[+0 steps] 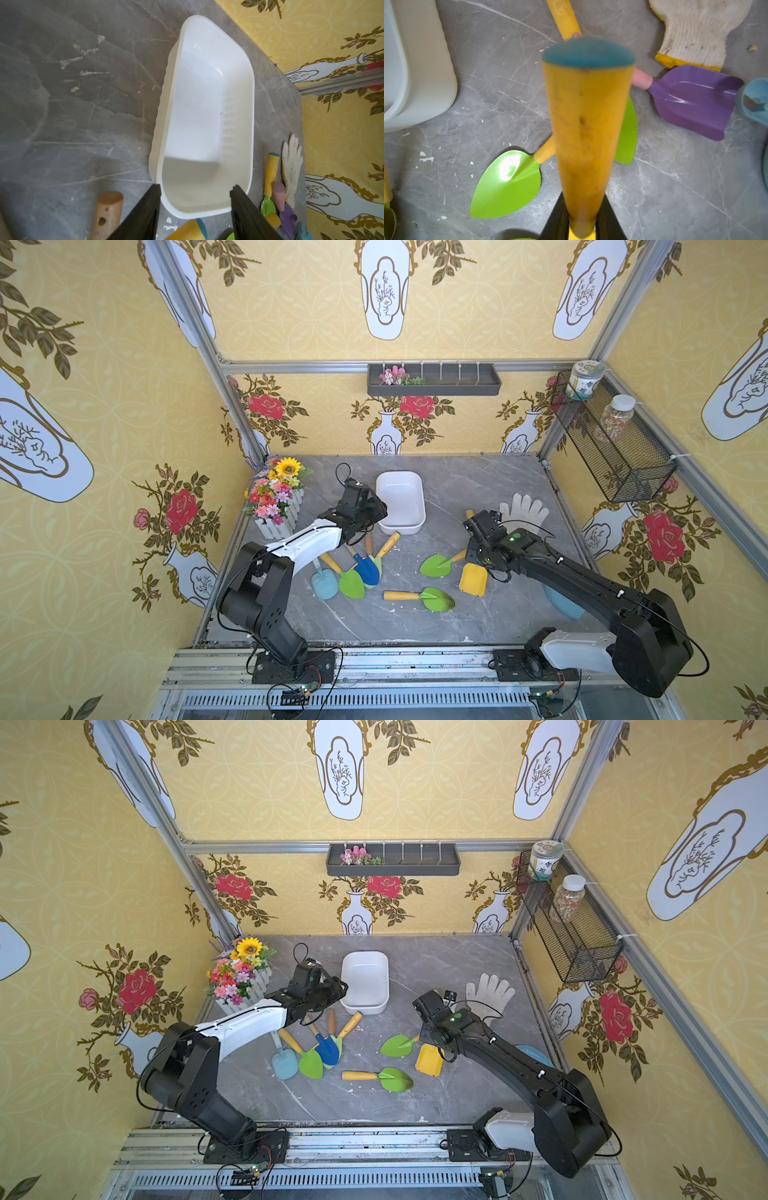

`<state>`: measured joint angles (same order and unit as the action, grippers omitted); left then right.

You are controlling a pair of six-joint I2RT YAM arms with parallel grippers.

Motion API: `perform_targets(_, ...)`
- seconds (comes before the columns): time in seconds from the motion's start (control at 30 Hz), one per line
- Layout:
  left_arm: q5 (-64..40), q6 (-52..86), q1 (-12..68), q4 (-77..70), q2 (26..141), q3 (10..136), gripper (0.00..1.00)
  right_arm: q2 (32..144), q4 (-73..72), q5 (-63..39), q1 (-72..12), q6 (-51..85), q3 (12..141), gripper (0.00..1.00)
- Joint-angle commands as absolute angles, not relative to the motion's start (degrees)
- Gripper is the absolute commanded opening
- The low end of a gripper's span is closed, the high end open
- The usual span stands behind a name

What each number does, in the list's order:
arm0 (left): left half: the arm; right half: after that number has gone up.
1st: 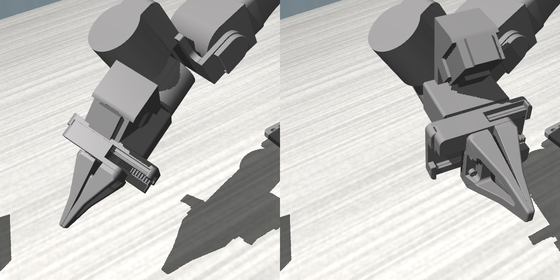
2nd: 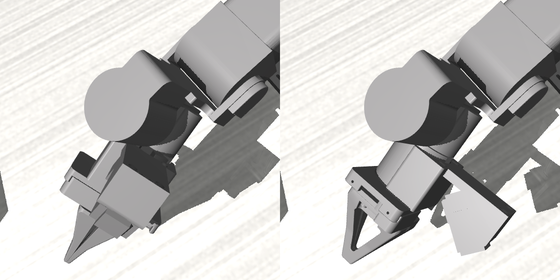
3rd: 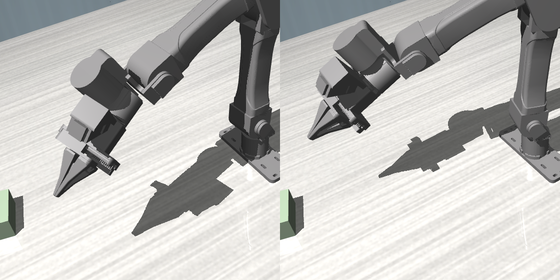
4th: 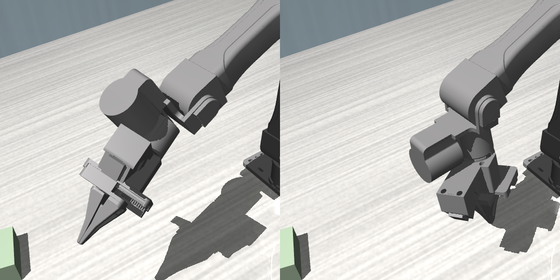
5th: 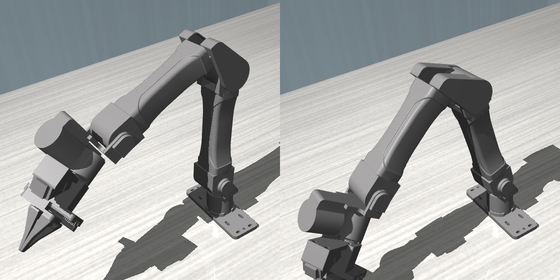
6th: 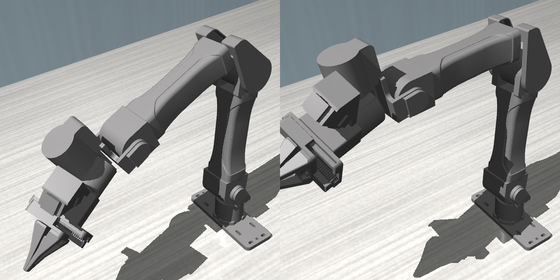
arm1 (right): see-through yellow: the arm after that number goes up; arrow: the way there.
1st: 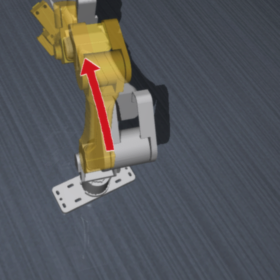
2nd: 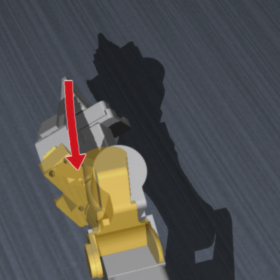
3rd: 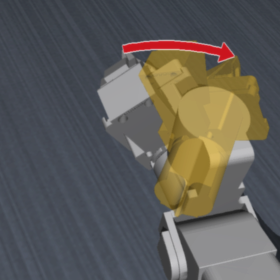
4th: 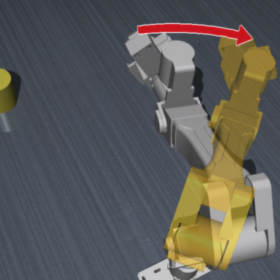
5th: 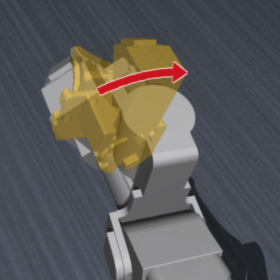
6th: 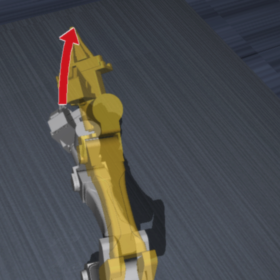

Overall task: Put the shovel into the storage box
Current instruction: Move the storage box to the center of the board.

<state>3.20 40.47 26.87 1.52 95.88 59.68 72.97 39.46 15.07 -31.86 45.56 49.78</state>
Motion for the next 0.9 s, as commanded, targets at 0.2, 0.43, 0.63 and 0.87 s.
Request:
perform_targets(0.2, 4.2, 36.3, 26.5, 5.8, 104.1, 65.5, 0.49, 72.2, 40.3, 14.5, -33.4, 44.5, 51.0, 0.21)
perform_targets(0.43, 3.9, 35.2, 26.5, 5.2, 105.3, 64.7, 0.41, 74.1, 39.1, 13.9, -34.0, 43.5, 52.3, 0.21)
perform_targets(0.63, 4.6, 34.9, 26.8, 5.3, 102.9, 64.3, 0.47, 75.3, 38.0, 13.5, -34.3, 43.4, 52.6, 0.21)
perform_targets(0.87, 5.8, 33.7, 26.8, 5.4, 101.2, 64.0, 0.57, 76.4, 37.2, 12.9, -34.4, 43.3, 52.6, 0.22)
